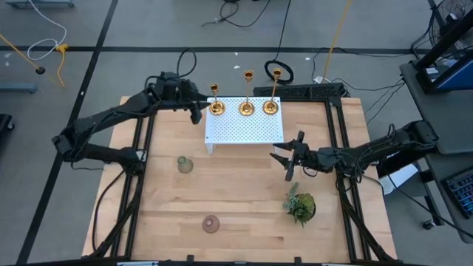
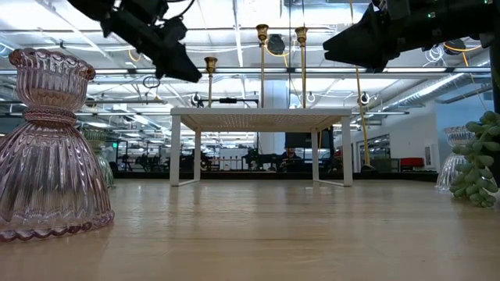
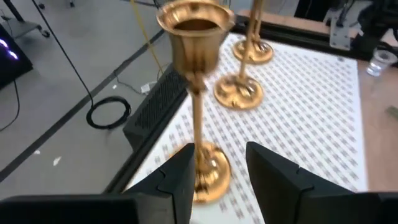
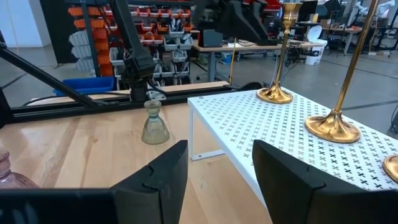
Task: Pick & Place candle stick holders
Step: Put the gray candle holder on the shelf
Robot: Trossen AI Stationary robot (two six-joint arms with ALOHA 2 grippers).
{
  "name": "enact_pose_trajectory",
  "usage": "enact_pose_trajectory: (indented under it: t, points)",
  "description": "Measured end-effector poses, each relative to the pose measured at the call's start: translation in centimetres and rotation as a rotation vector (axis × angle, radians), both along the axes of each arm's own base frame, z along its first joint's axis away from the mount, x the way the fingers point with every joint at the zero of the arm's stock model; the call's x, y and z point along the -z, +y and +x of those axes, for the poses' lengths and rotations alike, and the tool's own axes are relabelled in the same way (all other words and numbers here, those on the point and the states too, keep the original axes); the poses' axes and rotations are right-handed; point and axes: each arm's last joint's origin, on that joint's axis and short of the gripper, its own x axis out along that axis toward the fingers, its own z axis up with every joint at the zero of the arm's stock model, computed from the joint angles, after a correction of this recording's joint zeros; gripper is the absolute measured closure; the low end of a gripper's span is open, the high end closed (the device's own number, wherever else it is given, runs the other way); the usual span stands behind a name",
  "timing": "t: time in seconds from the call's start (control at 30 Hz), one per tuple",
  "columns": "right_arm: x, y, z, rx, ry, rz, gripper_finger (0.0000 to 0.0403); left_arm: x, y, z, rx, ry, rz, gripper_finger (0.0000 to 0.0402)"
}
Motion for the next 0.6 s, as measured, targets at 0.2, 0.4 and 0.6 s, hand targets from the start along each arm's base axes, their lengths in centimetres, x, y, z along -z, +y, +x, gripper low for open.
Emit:
enact_pose_trajectory:
  t: [0.2,0.4,0.6]
  points:
    - [0.6,0.1,0.3,0.000,0.033,-0.001,0.0209,-1.1,-2.7,-2.3,0.036,0.055,-0.033,0.0252]
    - [1.7,0.2,0.9,0.006,0.064,0.041,0.0192,-0.8,-5.4,-3.7,0.080,0.153,-0.140,0.0252]
    - [1.7,0.3,1.3,0.007,0.035,0.046,0.0193,1.6,-7.5,-3.8,0.140,0.193,-0.211,0.0252]
